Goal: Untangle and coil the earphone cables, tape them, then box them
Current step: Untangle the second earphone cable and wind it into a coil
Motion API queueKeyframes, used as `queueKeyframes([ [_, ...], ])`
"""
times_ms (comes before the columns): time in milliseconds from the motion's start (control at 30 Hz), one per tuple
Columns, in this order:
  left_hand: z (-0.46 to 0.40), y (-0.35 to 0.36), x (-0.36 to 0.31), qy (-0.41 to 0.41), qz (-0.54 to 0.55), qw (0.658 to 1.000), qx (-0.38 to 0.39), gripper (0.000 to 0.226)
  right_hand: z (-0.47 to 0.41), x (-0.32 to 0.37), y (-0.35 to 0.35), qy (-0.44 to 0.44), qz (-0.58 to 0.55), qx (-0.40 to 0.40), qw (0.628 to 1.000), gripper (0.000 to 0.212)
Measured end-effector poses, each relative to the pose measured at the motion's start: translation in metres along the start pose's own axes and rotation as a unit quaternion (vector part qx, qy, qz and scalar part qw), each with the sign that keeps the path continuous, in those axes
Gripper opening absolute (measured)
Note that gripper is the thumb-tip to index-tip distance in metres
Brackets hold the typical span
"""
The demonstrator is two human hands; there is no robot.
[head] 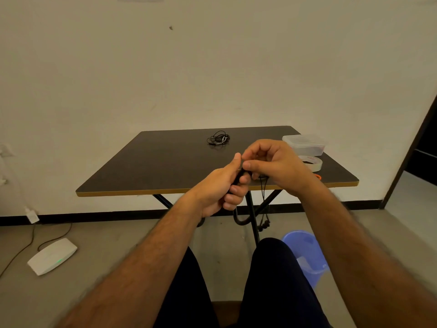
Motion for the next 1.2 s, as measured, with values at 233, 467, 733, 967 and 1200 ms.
queueKeyframes([
  [233, 0.004, 0.007, -0.005, -0.001, 0.086, 0.995, 0.051, 0.044, 0.004, -0.013, 0.003, 0.025, -0.104, -0.061, 0.992, 0.005],
  [467, 0.007, 0.01, -0.007, 0.001, 0.045, 0.997, 0.066, 0.04, 0.004, -0.017, 0.003, 0.033, -0.1, -0.087, 0.991, 0.011],
  [733, 0.005, 0.013, -0.013, 0.043, 0.062, 0.994, 0.076, 0.035, 0.009, -0.032, 0.014, 0.068, -0.14, -0.111, 0.982, 0.019],
  [967, 0.002, 0.009, -0.026, 0.137, 0.152, 0.979, 0.014, 0.027, 0.03, -0.052, 0.037, 0.136, -0.165, -0.08, 0.974, 0.019],
  [1200, -0.003, -0.008, -0.033, 0.254, 0.085, 0.954, -0.133, 0.024, 0.048, -0.051, 0.064, 0.199, -0.114, -0.014, 0.973, 0.022],
])
Point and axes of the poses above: each hand's wrist, its own z-axis away from the middle knuckle, its own y-axis out of the palm, x = y × z, the point moved 4 cm from there along -z, towards the middle knuckle, and after that the axes turned 8 degrees about -x, right-handed, at the moved point
